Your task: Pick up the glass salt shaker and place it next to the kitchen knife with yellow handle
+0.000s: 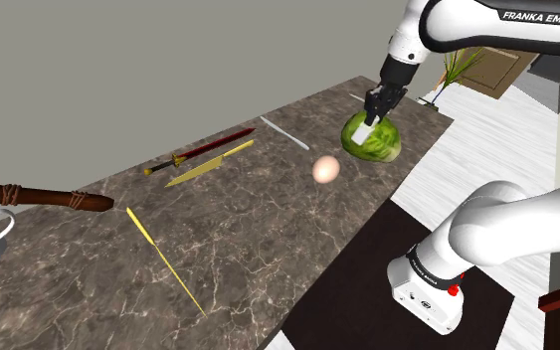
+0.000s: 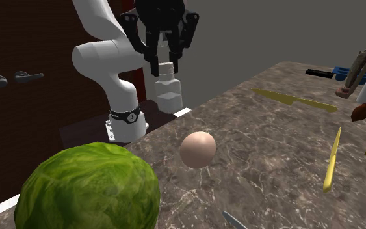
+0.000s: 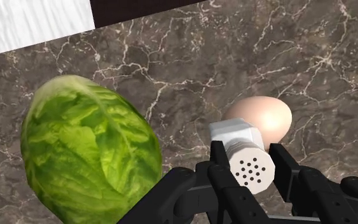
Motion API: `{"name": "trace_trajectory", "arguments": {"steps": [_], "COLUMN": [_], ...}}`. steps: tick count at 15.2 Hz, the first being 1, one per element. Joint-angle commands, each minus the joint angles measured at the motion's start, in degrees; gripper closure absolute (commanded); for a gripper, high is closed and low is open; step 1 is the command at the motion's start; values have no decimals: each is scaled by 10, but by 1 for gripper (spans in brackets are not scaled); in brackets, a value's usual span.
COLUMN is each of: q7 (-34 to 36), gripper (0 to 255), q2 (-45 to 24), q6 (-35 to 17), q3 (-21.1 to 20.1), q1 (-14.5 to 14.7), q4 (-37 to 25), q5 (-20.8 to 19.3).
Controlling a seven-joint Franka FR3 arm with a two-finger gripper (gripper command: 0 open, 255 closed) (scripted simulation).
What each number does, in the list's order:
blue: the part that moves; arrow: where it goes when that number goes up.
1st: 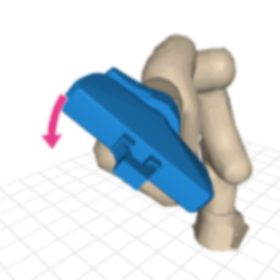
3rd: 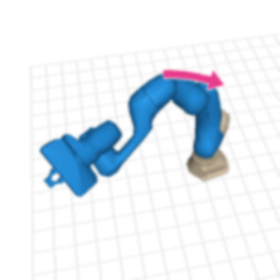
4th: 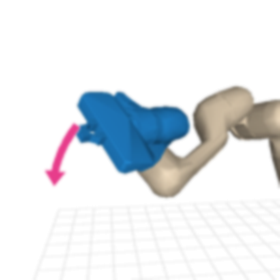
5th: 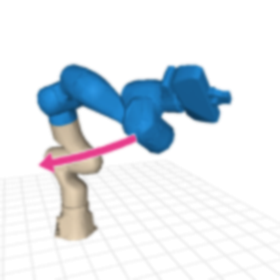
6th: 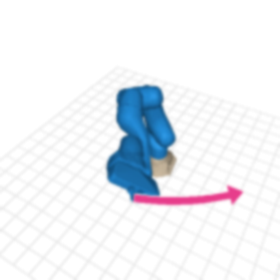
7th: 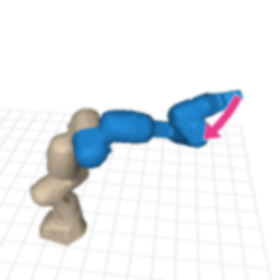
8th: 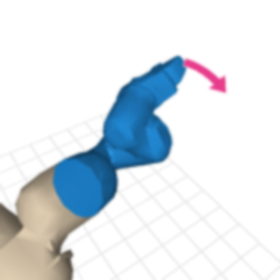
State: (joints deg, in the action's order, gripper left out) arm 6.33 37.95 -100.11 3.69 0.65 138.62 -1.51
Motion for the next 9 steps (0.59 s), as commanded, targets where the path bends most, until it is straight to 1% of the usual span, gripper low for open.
{"name": "trace_trajectory", "arguments": {"steps": [1, 9], "q7": [26, 139], "gripper": [255, 255], "q2": [6, 0], "q6": [2, 0], "q3": [-22, -119], "q1": [11, 58], "q4": [4, -4], "q5": [14, 76]}}
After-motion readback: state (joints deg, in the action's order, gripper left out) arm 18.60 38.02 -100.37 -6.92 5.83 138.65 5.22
